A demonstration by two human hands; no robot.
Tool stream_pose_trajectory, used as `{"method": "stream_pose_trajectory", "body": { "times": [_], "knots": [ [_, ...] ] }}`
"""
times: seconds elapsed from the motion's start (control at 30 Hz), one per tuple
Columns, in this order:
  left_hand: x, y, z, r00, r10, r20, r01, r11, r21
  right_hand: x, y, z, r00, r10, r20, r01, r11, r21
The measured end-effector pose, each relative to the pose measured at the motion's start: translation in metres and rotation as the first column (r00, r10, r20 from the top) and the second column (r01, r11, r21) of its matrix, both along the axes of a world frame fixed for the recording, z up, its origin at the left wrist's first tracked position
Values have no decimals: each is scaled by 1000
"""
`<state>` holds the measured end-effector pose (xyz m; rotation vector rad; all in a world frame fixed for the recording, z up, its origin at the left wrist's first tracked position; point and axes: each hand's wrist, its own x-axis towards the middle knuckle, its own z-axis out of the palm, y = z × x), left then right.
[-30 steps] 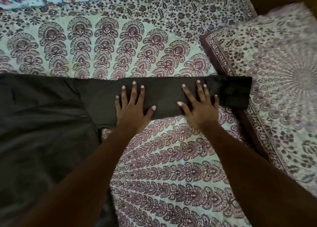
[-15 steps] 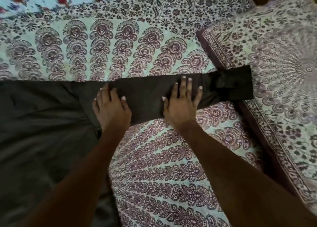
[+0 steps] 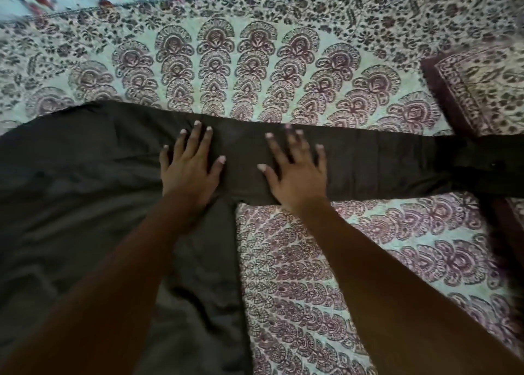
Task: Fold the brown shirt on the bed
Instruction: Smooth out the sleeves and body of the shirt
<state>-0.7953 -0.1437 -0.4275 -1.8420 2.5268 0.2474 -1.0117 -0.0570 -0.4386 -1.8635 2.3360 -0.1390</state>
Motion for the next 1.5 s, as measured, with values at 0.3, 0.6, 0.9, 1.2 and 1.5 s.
{"method": "stream_pose_trajectory", "body": {
  "times": [0.3,0.6,0.9,1.2,1.5],
  "knots": [
    [3,12,0,992,46,-118,-65,985,-161,44,-28,4,974,217,59,-217,976,-9],
    [3,44,-3,998,-21,-51,15,995,-103,-68,40,2,990,-139,-36,140,990,31],
    [-60,103,0,929,-364,-66,364,931,-23,-142,88,14,957,-279,-79,286,954,93],
    [-153,135,2,917,-385,-104,396,912,108,-224,127,45,973,-167,-157,207,935,289],
    [-157,144,13,929,-349,-120,365,917,162,-222,130,57,967,-172,-188,210,957,203]
  ]
}}
